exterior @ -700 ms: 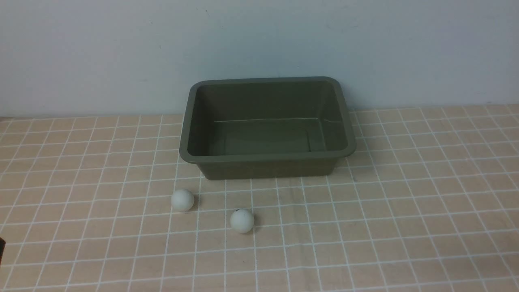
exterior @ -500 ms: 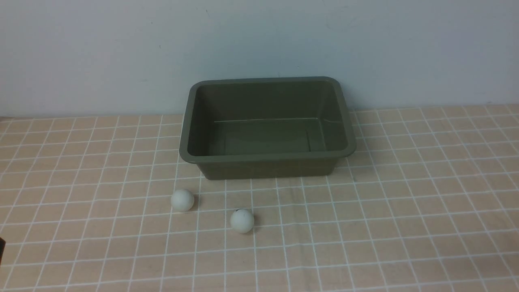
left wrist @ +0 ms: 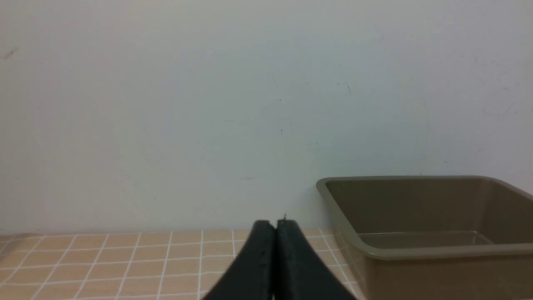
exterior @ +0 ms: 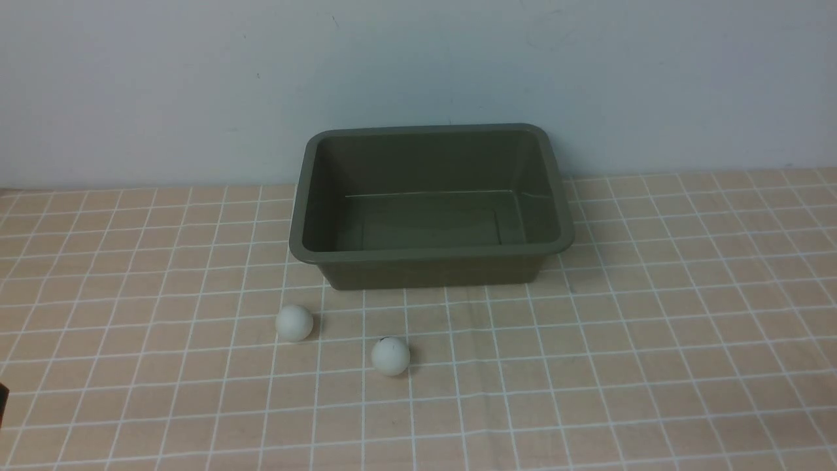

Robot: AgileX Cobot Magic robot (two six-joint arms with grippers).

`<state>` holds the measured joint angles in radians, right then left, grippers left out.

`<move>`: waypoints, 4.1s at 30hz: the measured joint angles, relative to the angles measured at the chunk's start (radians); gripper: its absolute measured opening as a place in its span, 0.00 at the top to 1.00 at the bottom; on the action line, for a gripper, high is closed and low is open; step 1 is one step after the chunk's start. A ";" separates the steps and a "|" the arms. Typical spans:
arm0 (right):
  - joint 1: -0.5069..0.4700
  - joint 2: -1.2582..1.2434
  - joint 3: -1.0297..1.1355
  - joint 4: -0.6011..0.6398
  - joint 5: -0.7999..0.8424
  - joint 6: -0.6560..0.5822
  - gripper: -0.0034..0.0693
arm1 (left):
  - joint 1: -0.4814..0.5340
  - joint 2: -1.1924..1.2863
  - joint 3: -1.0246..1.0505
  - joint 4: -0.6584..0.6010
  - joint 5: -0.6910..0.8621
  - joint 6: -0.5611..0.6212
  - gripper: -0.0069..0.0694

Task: Put the table tennis balls into the box on the light coffee tablecloth.
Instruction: 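Reach for and grasp a ping pong ball on the table beside the basket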

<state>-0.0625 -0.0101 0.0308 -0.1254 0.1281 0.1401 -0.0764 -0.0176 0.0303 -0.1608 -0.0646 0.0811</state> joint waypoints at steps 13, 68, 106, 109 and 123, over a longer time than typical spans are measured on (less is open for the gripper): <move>0.000 0.000 0.000 0.000 0.000 0.000 0.98 | 0.000 0.000 0.000 0.000 0.000 0.000 0.99; 0.000 0.000 0.000 -0.002 0.000 0.000 0.98 | -0.039 0.616 -0.367 0.975 0.150 -0.976 0.99; 0.000 0.000 0.000 -0.003 0.000 -0.007 0.98 | -0.390 1.075 -0.963 0.187 0.123 -0.237 0.99; 0.000 0.000 0.000 -0.003 0.000 -0.007 0.98 | -0.315 1.079 -1.062 0.103 0.390 -0.172 0.99; 0.000 0.000 0.000 -0.003 0.000 -0.007 0.98 | -0.241 1.345 -1.170 0.126 1.029 -0.029 0.97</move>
<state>-0.0625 -0.0101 0.0308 -0.1285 0.1284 0.1330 -0.3170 1.3270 -1.1395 -0.0344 0.9645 0.0524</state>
